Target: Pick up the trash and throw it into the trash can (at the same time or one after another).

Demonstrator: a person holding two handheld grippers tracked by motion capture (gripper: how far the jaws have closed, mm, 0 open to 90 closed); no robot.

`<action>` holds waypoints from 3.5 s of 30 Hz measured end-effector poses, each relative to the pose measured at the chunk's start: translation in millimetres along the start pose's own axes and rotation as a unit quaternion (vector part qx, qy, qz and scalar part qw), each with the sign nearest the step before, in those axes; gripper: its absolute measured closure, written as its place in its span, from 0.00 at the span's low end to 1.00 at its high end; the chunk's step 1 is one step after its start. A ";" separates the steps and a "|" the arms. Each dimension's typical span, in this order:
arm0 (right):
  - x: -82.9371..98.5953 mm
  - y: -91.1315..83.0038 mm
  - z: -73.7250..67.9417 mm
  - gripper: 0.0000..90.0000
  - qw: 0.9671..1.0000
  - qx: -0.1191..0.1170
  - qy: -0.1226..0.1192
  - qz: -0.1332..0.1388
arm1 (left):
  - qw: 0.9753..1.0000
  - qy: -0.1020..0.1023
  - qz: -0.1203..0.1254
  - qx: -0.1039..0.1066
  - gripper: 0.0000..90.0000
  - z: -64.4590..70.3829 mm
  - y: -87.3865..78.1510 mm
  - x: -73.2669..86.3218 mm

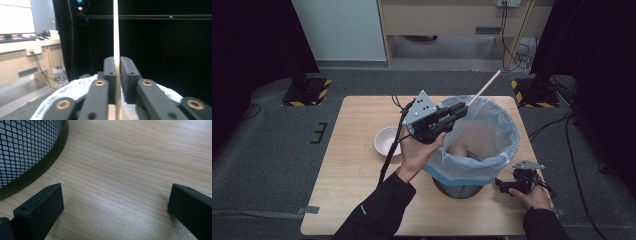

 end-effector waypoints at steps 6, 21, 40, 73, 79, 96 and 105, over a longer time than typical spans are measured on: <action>0.0 0.0 0.0 0.01 1.000 0.000 0.000 0.000 | 1.000 -0.005 0.011 -0.007 0.67 -6.8 -12.0 -1.5; 0.0 -0.1 -0.4 0.01 1.000 0.001 0.002 -0.001 | 0.990 -0.006 -0.035 -0.134 0.42 -86.0 -132.2 44.9; 0.0 0.0 -0.4 0.01 1.000 0.001 0.002 -0.001 | 0.949 -0.091 -0.152 -0.262 0.35 -175.0 -164.5 178.4; -0.3 0.3 -0.3 0.01 1.000 0.002 0.002 -0.001 | 0.909 -0.171 -0.276 -0.261 0.54 -208.1 -144.0 274.5; -0.3 0.3 -0.4 0.01 1.000 0.002 0.002 0.000 | 0.905 -0.180 -0.288 -0.255 0.68 -203.9 -144.1 276.3; -0.4 0.3 -0.4 0.01 1.000 0.001 0.002 0.000 | 0.911 -0.213 -0.270 -0.229 0.89 -193.3 -142.0 266.8; -0.4 0.3 -0.4 0.01 1.000 0.001 0.002 0.000 | 0.922 -0.213 -0.241 -0.218 0.93 -187.2 -141.9 245.9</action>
Point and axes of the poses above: each handheld gripper's, and its own axes: y roughly forward along the jaws, x roughly out of its underside, z roughly to its right, the point moved 7 cm from there along y, roughly forward along the jaws, and after that the axes turned 3 degrees about -z, right-handed, at the moved point
